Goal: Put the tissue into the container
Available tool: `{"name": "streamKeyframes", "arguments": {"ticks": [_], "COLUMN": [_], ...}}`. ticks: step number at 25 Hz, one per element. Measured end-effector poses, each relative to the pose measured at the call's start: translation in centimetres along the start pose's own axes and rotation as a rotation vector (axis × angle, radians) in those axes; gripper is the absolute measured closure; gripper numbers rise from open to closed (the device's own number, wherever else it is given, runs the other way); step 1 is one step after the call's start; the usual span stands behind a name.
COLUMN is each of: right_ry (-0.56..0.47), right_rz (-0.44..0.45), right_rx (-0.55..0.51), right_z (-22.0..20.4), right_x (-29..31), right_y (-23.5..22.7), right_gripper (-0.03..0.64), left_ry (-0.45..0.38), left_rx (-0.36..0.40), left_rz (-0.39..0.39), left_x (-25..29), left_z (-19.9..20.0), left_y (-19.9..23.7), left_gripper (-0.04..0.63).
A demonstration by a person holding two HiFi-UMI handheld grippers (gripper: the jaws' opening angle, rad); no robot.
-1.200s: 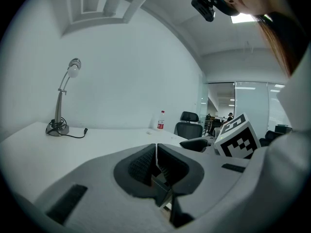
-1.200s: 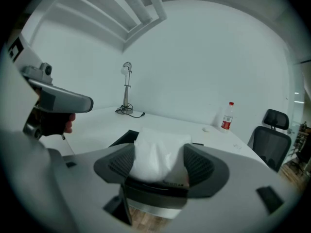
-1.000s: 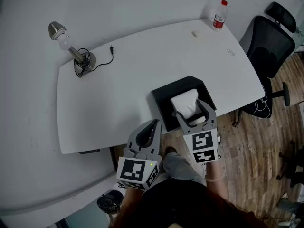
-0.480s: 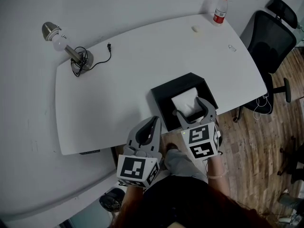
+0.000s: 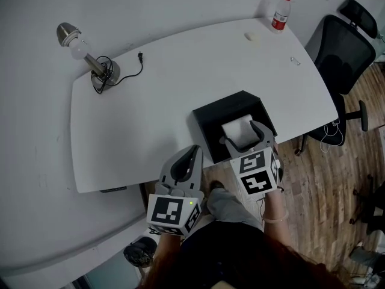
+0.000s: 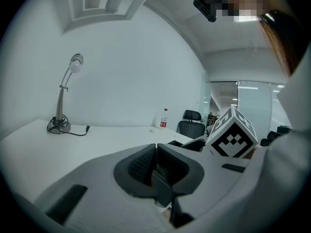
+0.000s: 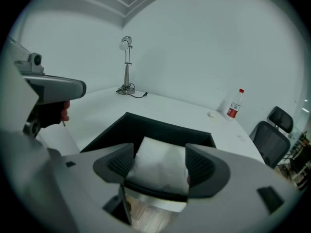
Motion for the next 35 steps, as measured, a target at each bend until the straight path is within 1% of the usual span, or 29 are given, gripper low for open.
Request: {"name": "streamKeyframes", "arguments": {"ticks": [4,9,14,17,18,20,21,24,28,35], "right_ry": [-0.052,-0.124,-0.207,-0.269,-0.285,-0.311,-0.32,-0.336,-0.363,-0.4], "right_rz": [-0.006,0.01,0.0,-0.023,-0.036,-0.064,-0.072,-0.07,-0.07,-0.069], "right_rx": [0.02,0.052,0.083,0.093,0.095,0.096,0.093,0.086,0.07,0.031], "right_z": [0.0,0.1,0.4,0.8,0.9,1.0,0.9,0.7,0.4,-0.7], "right_x": [-0.5,-1.6,-3.4,-4.8,-5.3,-6.3,-6.8,-8.1,-10.1,-14.1], "right_y": [0.3,1.0,1.5,1.8,1.9,2.1,2.2,2.9,4.0,6.2], "right_gripper": [0.281,0.281,0.281,0.284,0.296,0.362,0.379,0.379,0.402,0.414], "left_ry": [-0.003,-0.021,-0.045,-0.059,-0.063,-0.073,-0.079,-0.097,-0.126,-0.161], "left_rx": [-0.002,0.003,0.009,0.013,0.015,0.017,0.018,0.022,0.026,0.032], "left_rz": [0.013,0.026,0.035,0.04,0.041,0.042,0.043,0.045,0.05,0.063], "left_x": [-0.8,-2.1,-3.6,-4.7,-5.0,-5.7,-6.1,-7.4,-9.2,-13.0], "left_z": [-0.1,0.0,0.3,0.4,0.4,0.5,0.5,0.6,0.7,0.2], "left_y": [0.1,-0.2,-0.7,-1.1,-1.2,-1.6,-1.8,-2.4,-3.3,-5.6], "left_gripper": [0.563,0.563,0.563,0.563,0.563,0.563,0.563,0.563,0.563,0.563]}}
Point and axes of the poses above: the fingertips, and each gripper's own axes: x forward along the fingers, y to its left, z out of its top, the point moved 6 cm from there along -x, backward along the fingers, and after that the axes turned 7 degrees about z, right-handed, at the moved point
